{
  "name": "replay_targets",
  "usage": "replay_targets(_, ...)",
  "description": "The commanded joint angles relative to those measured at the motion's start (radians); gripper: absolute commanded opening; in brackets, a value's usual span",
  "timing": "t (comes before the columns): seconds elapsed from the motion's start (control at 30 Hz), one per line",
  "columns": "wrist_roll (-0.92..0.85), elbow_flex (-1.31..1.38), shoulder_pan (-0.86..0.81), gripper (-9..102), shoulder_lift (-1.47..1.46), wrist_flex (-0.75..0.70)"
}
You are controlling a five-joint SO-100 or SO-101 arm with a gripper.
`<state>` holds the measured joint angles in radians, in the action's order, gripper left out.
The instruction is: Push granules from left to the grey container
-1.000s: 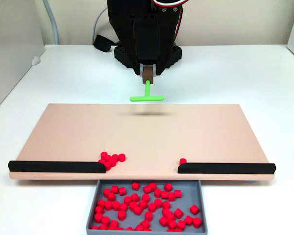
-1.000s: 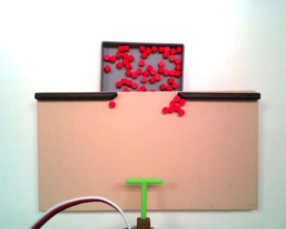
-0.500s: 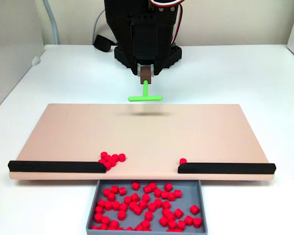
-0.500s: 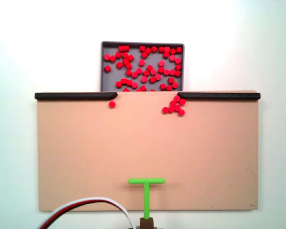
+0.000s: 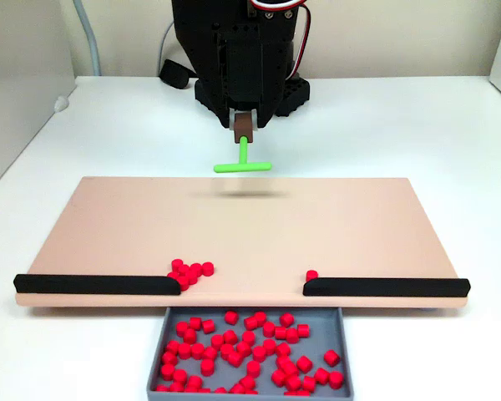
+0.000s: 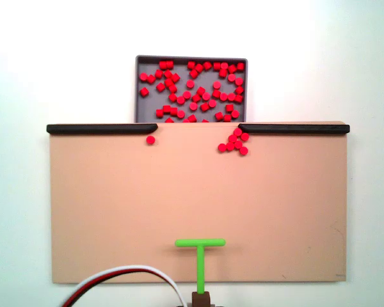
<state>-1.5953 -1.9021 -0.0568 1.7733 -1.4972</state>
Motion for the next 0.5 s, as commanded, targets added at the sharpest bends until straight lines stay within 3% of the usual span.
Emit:
replay_targets(0.0,-0.005,0.02,0.02,0,0.043,-0.003)
replay_targets(0.17,0.046,0.02,0.074,0,0.054,-0.003)
replay_targets(0.47,0.314,0.02,0.11,0,0.072,-0.003)
